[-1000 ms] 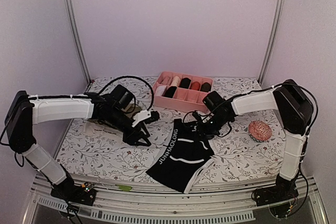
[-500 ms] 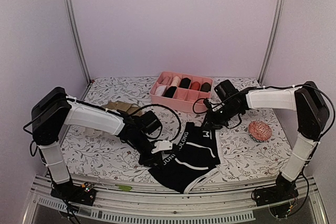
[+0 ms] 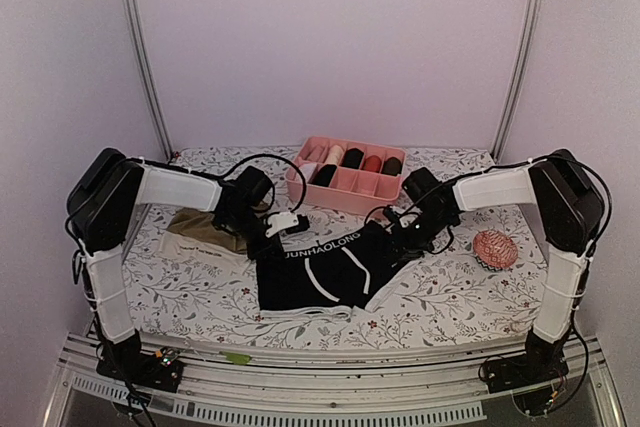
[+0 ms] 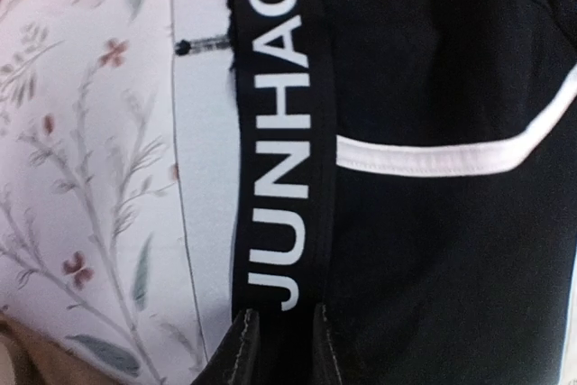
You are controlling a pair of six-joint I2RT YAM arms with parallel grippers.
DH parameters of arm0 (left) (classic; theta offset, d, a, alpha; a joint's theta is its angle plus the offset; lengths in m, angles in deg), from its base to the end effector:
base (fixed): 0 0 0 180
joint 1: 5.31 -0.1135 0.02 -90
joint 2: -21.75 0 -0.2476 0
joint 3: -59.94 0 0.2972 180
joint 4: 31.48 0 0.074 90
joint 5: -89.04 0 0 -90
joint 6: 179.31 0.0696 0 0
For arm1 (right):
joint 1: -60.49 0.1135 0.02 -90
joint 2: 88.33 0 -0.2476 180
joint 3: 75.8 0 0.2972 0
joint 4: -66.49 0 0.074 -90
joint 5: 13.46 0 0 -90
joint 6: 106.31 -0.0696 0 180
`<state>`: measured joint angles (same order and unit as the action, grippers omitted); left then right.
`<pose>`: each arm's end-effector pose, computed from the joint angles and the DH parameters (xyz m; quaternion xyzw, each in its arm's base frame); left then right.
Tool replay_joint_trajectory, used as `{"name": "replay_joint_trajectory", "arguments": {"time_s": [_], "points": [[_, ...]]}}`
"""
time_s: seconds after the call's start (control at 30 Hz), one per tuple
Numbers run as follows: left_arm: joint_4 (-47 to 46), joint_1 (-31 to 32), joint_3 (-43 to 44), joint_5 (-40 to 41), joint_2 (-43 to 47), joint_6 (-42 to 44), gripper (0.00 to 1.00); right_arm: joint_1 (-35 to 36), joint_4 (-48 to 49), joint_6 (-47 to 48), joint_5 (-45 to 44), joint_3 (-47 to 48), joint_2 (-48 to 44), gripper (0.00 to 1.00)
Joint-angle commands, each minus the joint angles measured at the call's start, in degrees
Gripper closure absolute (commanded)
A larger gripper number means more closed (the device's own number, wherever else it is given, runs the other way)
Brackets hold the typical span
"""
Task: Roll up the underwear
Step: Rotate the underwear at the center of the board.
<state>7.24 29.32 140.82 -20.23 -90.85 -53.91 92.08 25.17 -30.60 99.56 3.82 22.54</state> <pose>0.3282 -0.2546 0.0542 0.5808 0.7794 -0.1638 0.1686 0.3296 0.2346 0.0590 -0.1756 0.9530 0.2395 0.0599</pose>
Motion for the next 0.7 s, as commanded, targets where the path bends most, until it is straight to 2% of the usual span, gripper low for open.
{"name": "replay_joint_trajectory", "arguments": {"time_s": [0.0,0.2,0.27,0.37,0.53,0.63,0.67], "points": [[7.13,-1.59,-0.3,1.42,0.4,2.88,0.75,0.11,-1.47,1.09,1.3,-4.11,0.91,0.84],[6.73,-1.64,-6.91,0.72,3.41,1.88,0.73,6.64,1.66,-7.27,8.89,-17.15,-10.36,0.85],[6.07,-1.91,-9.15,1.16,4.02,1.81,0.74,9.71,3.47,-11.11,12.33,-20.08,-13.53,0.85],[6.95,-2.17,-10.33,-0.71,6.8,2.53,0.72,10.68,4.39,-15.23,16.04,-22.24,-17.71,0.85],[9.9,-2.28,-6.75,-7.58,11.15,4.91,0.64,6.94,0.01,-12.05,12.58,-14.86,-21.74,0.74],[9.61,-2.65,-3.78,-9.42,10.27,3.94,0.6,2.78,0.01,-8.6,7.91,-10.06,-19.44,0.72],[9.24,-3.07,-2.97,-9.47,9.57,3.13,0.59,1.75,-0.1,-7.13,6.8,-8.31,-17.69,0.69]]}}
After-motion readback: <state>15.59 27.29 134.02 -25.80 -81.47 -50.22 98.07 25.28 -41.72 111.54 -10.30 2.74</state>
